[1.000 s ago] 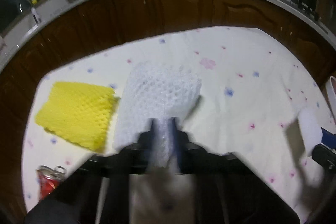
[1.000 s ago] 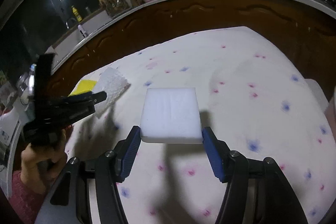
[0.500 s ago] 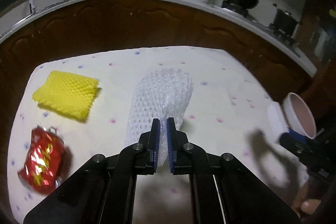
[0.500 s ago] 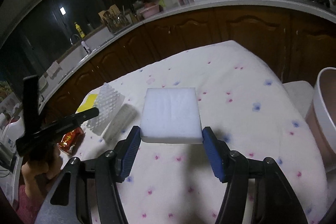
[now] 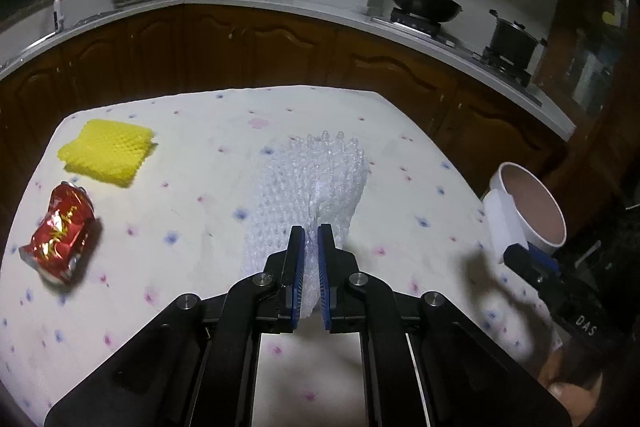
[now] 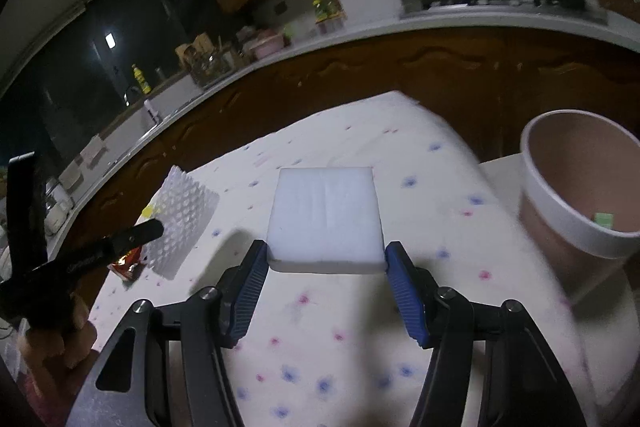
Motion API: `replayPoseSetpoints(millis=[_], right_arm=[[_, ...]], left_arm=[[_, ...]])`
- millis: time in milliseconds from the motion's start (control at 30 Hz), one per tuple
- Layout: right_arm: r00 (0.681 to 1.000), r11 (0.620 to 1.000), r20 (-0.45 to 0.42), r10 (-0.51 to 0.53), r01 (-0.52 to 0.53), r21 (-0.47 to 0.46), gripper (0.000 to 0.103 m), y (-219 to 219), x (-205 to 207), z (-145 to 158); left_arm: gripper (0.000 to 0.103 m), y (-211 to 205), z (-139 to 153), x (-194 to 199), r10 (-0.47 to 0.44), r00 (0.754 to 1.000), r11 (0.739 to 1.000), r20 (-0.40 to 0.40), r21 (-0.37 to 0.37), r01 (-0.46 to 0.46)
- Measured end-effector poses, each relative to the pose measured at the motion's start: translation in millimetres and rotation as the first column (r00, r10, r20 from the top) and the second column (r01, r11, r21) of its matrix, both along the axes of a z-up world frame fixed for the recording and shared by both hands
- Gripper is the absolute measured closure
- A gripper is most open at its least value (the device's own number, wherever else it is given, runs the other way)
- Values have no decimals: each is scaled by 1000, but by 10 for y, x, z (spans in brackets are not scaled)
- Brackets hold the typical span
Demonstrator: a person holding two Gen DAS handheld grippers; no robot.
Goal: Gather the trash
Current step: 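Carry the foam net and sponge over the bin and open both tools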
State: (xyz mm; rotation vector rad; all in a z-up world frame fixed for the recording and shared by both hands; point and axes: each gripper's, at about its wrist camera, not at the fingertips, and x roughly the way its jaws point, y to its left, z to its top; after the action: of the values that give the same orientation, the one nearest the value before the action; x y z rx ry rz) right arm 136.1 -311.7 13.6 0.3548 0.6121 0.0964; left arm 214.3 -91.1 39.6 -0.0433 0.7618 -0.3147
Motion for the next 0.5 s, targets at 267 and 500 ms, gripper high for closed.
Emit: replayPoseSetpoints(millis=[267,500], right_arm=[[998,998,13,-60,60,-8,42,-211,-279,-32],[997,997,12,-78,78,-11,42,-326,-421,-41]], left_arm=[[97,-306,-30,-215,-43,999,999,5,21,43],[97,-517,-26,-321,-77,997,996,10,42,76]])
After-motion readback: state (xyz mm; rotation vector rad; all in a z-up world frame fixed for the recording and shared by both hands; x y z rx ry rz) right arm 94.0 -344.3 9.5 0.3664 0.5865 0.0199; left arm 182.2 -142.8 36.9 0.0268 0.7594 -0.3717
